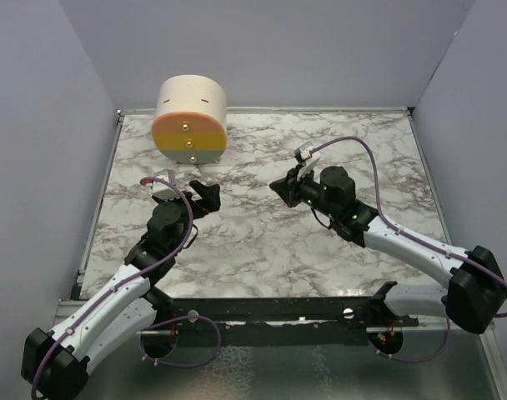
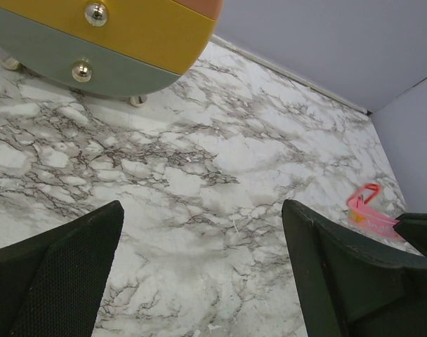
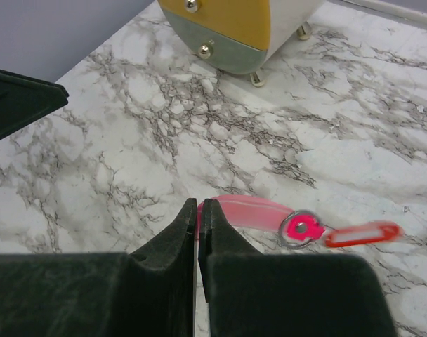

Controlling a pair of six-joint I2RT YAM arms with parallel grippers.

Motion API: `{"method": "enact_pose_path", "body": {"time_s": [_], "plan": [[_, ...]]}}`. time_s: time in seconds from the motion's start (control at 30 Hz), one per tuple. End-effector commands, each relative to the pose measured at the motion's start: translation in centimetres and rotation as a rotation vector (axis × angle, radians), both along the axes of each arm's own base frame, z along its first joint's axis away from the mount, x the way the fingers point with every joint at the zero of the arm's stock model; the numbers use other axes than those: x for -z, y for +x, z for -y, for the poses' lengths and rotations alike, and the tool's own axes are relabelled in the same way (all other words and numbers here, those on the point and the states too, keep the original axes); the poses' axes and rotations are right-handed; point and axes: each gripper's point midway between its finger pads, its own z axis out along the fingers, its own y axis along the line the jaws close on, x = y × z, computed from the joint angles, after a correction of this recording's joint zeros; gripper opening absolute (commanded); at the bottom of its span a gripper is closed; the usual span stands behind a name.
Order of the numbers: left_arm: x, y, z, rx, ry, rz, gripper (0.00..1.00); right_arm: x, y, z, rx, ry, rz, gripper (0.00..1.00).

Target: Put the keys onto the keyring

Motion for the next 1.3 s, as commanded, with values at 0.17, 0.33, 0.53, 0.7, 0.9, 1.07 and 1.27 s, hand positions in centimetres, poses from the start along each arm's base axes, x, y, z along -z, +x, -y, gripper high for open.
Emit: {"method": "enact_pose_path", "body": {"time_s": [0.17,0.33,0.53,0.7,0.9,1.07,1.27], "plan": [[-0.4,0.2,0.8,0.037,-0.023,0.029,0.97,-2.1,0.8,0.0,0.03,0.04,0.048,0.01],[-1.4,-0.3,3.0,0.163,-0.057,0.117,0.96,-3.0,1.3,0.2,0.08,0.108,0.03,0.01],[-2.2,-0.4,4.2,0.225,-0.082,0.194,0.96,-4.6,1.6,-0.1,0.106,0.208,0.008,0.01],[-2.5,0.1,5.9,0.288,-0.119,0.222,0.96,-5.7,1.9,0.2,0.146,0.279,-0.013,0.01],[-3.0,0.4,8.3,0.367,-0.122,0.265,0.96,-6.8,2.3,0.2,0.184,0.337,-0.049,0.01],[-3.8,0.2,10.5,0.418,-0.069,0.327,0.96,-7.4,2.4,-0.3,0.177,0.379,-0.074,0.01],[-4.0,0.0,13.5,0.464,0.0,0.371,0.97,-7.6,2.4,-0.7,0.176,0.413,-0.115,0.01]]}}
